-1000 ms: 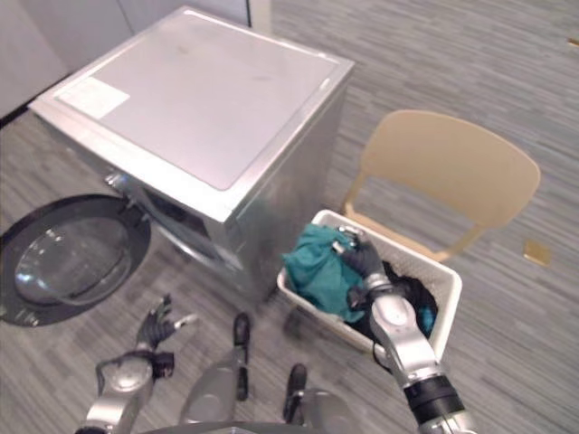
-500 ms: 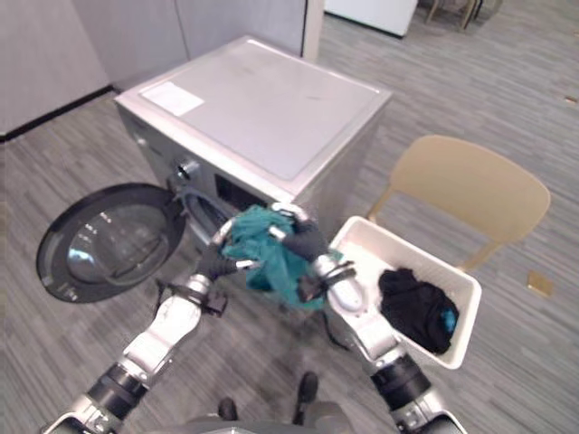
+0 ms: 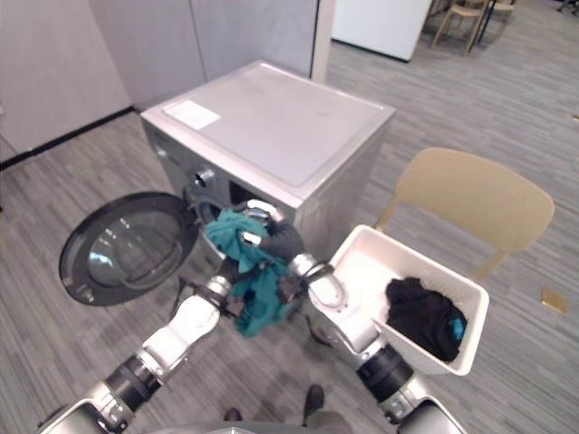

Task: Grab the laundry basket,head to the washer,open it,put in the laundry and shut it.

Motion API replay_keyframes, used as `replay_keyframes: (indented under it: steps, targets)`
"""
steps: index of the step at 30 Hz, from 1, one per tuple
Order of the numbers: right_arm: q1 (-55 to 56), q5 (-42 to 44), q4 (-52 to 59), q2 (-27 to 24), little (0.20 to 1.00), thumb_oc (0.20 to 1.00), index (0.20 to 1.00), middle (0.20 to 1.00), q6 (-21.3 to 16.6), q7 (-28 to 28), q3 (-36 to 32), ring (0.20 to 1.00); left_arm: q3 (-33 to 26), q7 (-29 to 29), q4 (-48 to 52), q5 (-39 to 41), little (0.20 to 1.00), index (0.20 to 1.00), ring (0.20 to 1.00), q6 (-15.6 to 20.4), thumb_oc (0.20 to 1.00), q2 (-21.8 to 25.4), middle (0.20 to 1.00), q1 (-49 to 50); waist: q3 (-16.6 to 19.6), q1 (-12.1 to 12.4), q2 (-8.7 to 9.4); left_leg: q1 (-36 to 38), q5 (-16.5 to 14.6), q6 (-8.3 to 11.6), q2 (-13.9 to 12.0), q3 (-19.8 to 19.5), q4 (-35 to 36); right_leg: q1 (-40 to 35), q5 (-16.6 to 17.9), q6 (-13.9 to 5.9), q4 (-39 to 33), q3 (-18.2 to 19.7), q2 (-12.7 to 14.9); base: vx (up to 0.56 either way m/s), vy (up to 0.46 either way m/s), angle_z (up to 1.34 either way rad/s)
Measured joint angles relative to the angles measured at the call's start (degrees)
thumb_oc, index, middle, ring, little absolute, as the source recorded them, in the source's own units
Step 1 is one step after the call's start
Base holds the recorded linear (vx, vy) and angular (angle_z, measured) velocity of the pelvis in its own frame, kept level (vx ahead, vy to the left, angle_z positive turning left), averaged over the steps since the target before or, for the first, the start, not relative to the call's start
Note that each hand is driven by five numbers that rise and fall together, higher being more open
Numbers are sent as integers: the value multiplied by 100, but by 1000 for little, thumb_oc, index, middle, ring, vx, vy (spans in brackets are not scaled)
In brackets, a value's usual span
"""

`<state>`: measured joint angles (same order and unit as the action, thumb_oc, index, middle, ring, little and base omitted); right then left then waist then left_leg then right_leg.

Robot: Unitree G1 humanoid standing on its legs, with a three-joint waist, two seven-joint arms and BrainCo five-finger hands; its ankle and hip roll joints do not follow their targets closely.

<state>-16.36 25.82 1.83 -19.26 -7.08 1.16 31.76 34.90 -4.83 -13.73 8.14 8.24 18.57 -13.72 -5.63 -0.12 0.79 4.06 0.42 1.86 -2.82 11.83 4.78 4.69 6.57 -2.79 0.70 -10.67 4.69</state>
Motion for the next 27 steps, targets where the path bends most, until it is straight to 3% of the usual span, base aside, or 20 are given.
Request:
replay_keyframes:
  steps: [3,9,14,19,21,23,27]
  targets:
    - [169,-741,8,-223,1000,1000,1000,1000,51,-2,-60,1000,-374,-4,-73,-41,200,200,200,-82,200,118,200,321,4,6,-10,21,38,-9,-19,33,0,-19,4,1,-92,181,-51,55,-30,-2]
    - [1663,-1929,188,-877,1000,1000,1000,1000,105,25,-1449,1000,-1540,-20,22,-40,200,200,200,-137,200,253,200,1502,13,-12,-53,126,24,7,-62,-57,2,-386,44,-4,-524,183,-109,59,-53,11]
    - [2681,-2366,-211,-966,1000,1000,1000,1000,98,-54,-2363,1000,-2349,81,-108,-36,200,200,200,-140,200,285,200,2284,15,-21,-79,117,20,6,-63,-121,1,-398,44,-7,-529,163,-115,33,-57,4]
    - [3026,-2834,-1822,-982,1000,1000,1000,1000,264,-127,-2475,1000,-3082,182,-1073,63,200,200,200,-229,200,162,200,2872,3,-68,-111,79,-85,-30,-72,-151,37,-410,41,-6,-528,140,-105,2,-69,1]
    - [3017,-2999,-2245,-962,1000,1000,1000,1000,336,-135,-2449,1000,-3115,201,-1466,74,200,200,200,-353,200,154,200,2908,-17,-75,-129,0,-63,-55,-65,-181,33,-359,40,-4,-528,140,-106,-93,-71,11]
    - [2960,-3026,-2628,-902,1000,1000,1000,1000,312,-111,-2442,1000,-3119,204,-1870,76,200,200,200,-341,200,129,200,2833,-51,-60,-135,-148,-5,-44,-67,-333,-41,-314,36,1,-527,95,-144,-87,-64,45]
    - [2756,-3018,-2996,-800,1000,1000,1000,1000,329,-65,-2280,1000,-3134,106,-2075,89,200,200,200,-368,200,41,200,2507,-416,84,-151,-730,88,36,-54,-870,-439,-276,-38,106,-529,-341,-96,-24,-29,79]
